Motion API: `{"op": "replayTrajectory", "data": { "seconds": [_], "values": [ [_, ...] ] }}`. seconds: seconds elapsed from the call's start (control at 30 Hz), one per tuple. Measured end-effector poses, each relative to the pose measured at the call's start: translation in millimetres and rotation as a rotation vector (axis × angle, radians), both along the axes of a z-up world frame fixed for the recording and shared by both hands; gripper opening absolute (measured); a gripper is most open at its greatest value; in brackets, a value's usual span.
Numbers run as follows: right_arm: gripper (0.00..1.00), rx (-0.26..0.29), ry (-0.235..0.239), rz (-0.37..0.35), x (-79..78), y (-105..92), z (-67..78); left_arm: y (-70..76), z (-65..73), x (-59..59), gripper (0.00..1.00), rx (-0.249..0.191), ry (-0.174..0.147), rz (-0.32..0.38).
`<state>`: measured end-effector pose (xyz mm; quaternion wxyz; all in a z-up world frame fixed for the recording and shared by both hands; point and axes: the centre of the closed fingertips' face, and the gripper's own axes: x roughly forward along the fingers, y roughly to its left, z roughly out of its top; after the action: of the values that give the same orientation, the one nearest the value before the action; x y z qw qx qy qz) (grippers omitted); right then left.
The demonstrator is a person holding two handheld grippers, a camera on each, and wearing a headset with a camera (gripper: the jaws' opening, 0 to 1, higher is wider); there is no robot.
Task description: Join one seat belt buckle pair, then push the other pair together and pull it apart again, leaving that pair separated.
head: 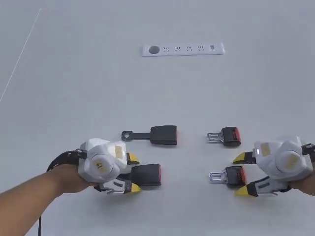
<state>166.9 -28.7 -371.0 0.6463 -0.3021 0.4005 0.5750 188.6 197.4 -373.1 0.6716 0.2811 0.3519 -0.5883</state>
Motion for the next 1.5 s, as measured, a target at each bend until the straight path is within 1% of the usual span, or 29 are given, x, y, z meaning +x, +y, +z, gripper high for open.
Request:
{"op": "replayTrajectory", "data": {
  "seconds": [0.13, 0.17, 0.23, 0.3, 0.33, 0.4, 0.53, 0.77, 0.83, 0.9, 0.97, 1.1, 1.33, 1.5],
  "values": [
    [0.39, -0.017, -0.015, 0.029, -1.3, -0.6, -0.8, -0.5, -1.0, -1.8, 0.34, 0.003, -0.013, -0.040],
    [0.38, -0.021, -0.018, 0.030, -0.8, -1.2, -1.0, -0.6, -1.1, -1.3, 0.33, 0.003, -0.019, -0.045],
    [0.38, -0.025, -0.015, 0.028, -0.4, -0.7, -1.3, -0.1, -1.3, -1.1, 0.33, 0.002, -0.016, -0.045],
    [0.37, -0.030, -0.015, 0.023, 0.5, -1.0, -1.5, -0.2, -1.5, -1.1, 0.33, 0.000, -0.028, -0.072],
    [0.37, -0.032, -0.012, 0.019, 0.6, -0.8, -1.5, 0.0, -1.3, -1.5, 0.33, 0.001, -0.024, -0.069],
    [0.36, -0.036, -0.013, 0.025, 0.5, -0.6, -1.6, -0.2, -1.1, -1.8, 0.32, 0.007, -0.031, -0.098],
    [0.36, -0.052, -0.009, 0.033, 0.1, -0.9, -1.6, -0.6, -0.7, -3.0, 0.32, 0.019, -0.030, -0.119],
    [0.36, -0.108, 0.011, 0.050, -0.2, 0.5, -1.8, 0.0, -0.8, -4.3, 0.32, 0.038, -0.016, -0.121],
    [0.35, -0.126, 0.011, 0.066, -0.5, 0.1, -2.5, 0.6, -1.3, -4.3, 0.32, 0.041, -0.016, -0.124],
    [0.35, -0.140, 0.014, 0.064, -0.4, 0.5, -2.7, 0.7, -1.3, -4.4, 0.32, 0.042, -0.013, -0.119],
    [0.35, -0.167, 0.011, 0.076, -0.7, 0.7, -3.0, 0.9, -1.4, -4.5, 0.32, 0.042, -0.010, -0.117],
    [0.35, -0.167, 0.013, 0.062, 1.7, 6.4, -3.1, 0.6, -1.0, -4.7, 0.32, 0.046, -0.009, -0.116],
    [0.35, -0.180, 0.008, 0.081, 3.7, 19.3, -3.5, 0.5, -1.1, -4.5, 0.32, 0.055, -0.006, -0.109],
    [0.36, -0.186, 0.003, 0.098, 4.8, 32.1, -3.6, 0.7, -1.5, -4.2, 0.32, 0.058, -0.005, -0.103]
  ]
}}
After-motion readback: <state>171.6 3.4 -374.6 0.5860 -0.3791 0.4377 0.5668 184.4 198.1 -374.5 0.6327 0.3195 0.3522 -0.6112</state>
